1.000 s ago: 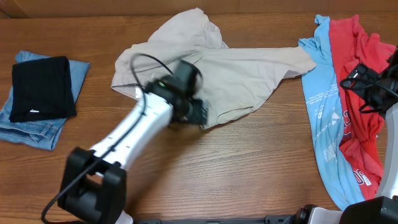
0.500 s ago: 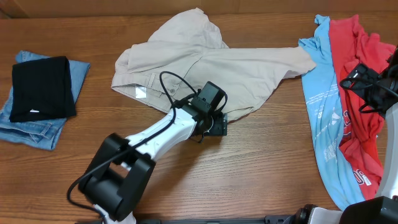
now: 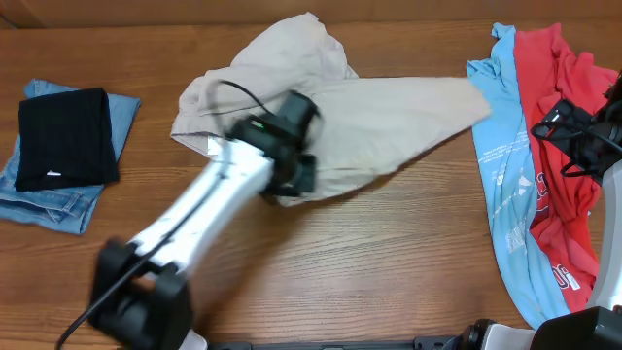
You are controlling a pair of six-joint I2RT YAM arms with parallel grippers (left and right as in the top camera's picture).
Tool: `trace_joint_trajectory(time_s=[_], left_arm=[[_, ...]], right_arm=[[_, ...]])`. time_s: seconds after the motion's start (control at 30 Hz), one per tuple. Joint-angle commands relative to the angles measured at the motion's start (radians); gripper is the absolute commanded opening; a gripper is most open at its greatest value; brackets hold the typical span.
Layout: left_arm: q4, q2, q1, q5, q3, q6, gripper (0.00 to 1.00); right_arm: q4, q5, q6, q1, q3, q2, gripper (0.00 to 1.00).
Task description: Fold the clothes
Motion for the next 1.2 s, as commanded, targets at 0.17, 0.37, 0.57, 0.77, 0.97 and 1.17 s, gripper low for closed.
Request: trace_joint_trajectory(time_s=[0.17, 0.37, 0.57, 0.77, 0.97, 1.17], left_arm=[[-0.26, -0.107, 0.344, 0.073, 0.052, 0.111, 0.91], [-0.277, -0.107, 0.343, 0.109, 0.014, 0.114, 0.92], [-0.253, -0.107, 0.271, 0.119, -0.096, 0.079, 0.91], [-0.155, -0.107, 0.245, 0.127, -0.283, -0.032, 0.9], [0.043, -0.107, 0.245, 0.126, -0.459, -0.085, 0.92], [0.21, -0.102, 0.245, 0.126, -0.559, -0.085, 0.84]], right_arm=[[-0.003, -0.002, -0.006, -0.002, 0.0, 0.032, 1.0], [-0.003, -0.001, -0.007, -0.002, 0.0, 0.033, 1.0], [-0.004, -0.002, -0.033, -0.002, 0.0, 0.035, 1.0], [-0.019, -0.252, -0.159, 0.003, -0.002, 0.092, 1.0], [-0.065, -0.253, -0.157, 0.018, -0.026, 0.239, 1.0], [-0.089, -0.296, -0.161, 0.018, -0.027, 0.389, 0.84]])
